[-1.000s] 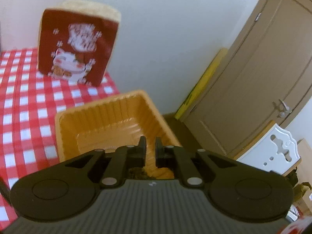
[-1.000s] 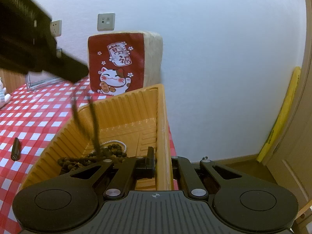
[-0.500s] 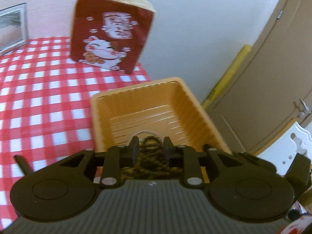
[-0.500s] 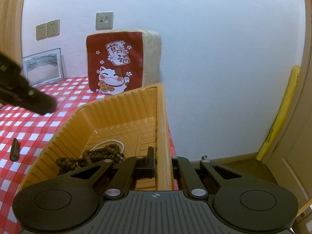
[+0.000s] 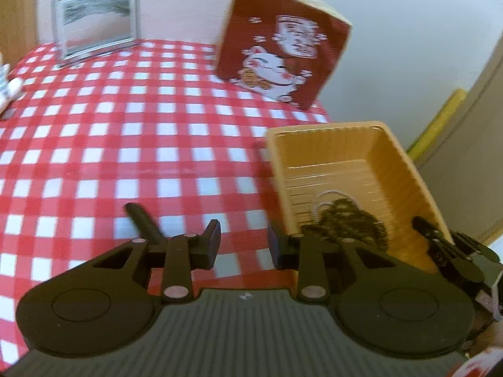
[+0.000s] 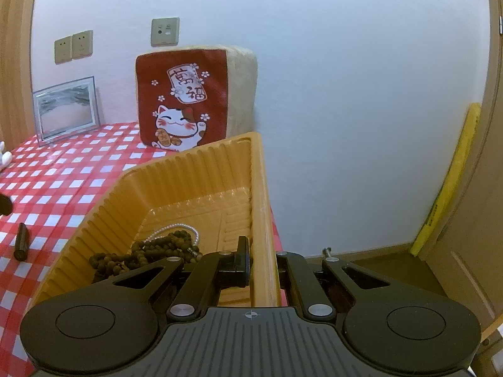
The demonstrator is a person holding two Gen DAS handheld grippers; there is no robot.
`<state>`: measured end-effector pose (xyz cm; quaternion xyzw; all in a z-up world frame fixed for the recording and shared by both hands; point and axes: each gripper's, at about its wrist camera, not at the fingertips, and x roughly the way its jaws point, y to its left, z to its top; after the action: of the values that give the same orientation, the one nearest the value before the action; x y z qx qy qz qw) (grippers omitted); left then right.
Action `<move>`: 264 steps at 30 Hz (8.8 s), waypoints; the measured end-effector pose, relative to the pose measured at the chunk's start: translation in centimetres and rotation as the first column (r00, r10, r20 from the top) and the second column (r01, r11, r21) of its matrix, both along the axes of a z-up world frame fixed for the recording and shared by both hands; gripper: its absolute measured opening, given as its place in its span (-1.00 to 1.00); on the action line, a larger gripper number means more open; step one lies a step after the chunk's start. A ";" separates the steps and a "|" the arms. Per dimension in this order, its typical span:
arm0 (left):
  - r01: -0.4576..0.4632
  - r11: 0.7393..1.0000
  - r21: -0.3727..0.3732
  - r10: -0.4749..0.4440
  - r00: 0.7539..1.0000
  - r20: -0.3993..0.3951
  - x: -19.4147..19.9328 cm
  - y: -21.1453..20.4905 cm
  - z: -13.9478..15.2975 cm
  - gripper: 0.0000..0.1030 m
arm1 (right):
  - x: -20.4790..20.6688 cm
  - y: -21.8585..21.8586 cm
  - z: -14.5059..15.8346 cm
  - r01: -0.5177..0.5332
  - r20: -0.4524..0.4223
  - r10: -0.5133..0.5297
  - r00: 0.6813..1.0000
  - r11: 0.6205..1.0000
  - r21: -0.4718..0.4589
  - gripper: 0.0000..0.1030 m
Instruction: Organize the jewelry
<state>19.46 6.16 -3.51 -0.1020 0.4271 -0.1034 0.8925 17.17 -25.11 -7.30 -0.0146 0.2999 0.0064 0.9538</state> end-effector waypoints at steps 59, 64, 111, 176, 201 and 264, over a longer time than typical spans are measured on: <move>-0.138 0.968 0.209 0.147 0.989 -0.028 4.6 2.4 -8.6 -0.15 | -0.8 0.6 -0.4 0.025 -0.032 -0.026 0.999 0.999 -0.030 -0.92; -0.134 0.967 0.215 0.144 0.989 -0.030 4.9 2.6 -8.9 -0.32 | -0.6 0.4 -0.5 0.027 -0.037 -0.028 0.999 0.999 -0.028 -0.92; 0.314 0.946 -0.085 -0.307 0.948 0.086 1.8 -10.0 0.4 -0.62 | -0.6 0.4 -0.2 0.010 -0.013 -0.010 1.000 1.000 -0.014 -0.92; 0.015 0.992 0.128 -0.025 0.997 0.076 -4.0 4.1 -0.2 0.42 | 1.5 -4.1 0.8 0.029 -0.037 -0.024 0.999 0.988 0.153 0.49; -0.233 0.950 0.207 0.223 0.972 0.069 -17.8 0.6 4.4 0.71 | -8.6 7.2 5.9 -0.365 -0.271 0.426 0.863 0.898 0.248 0.60; -0.151 0.967 0.204 0.158 0.987 -0.018 -19.3 -1.4 3.7 0.70 | -11.3 6.8 6.7 -0.310 -0.327 0.389 0.861 0.912 0.268 0.60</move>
<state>0.11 4.74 0.23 -0.0456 0.4411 0.0121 0.8962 5.86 -18.32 -0.63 0.0314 0.4660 0.2140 0.8580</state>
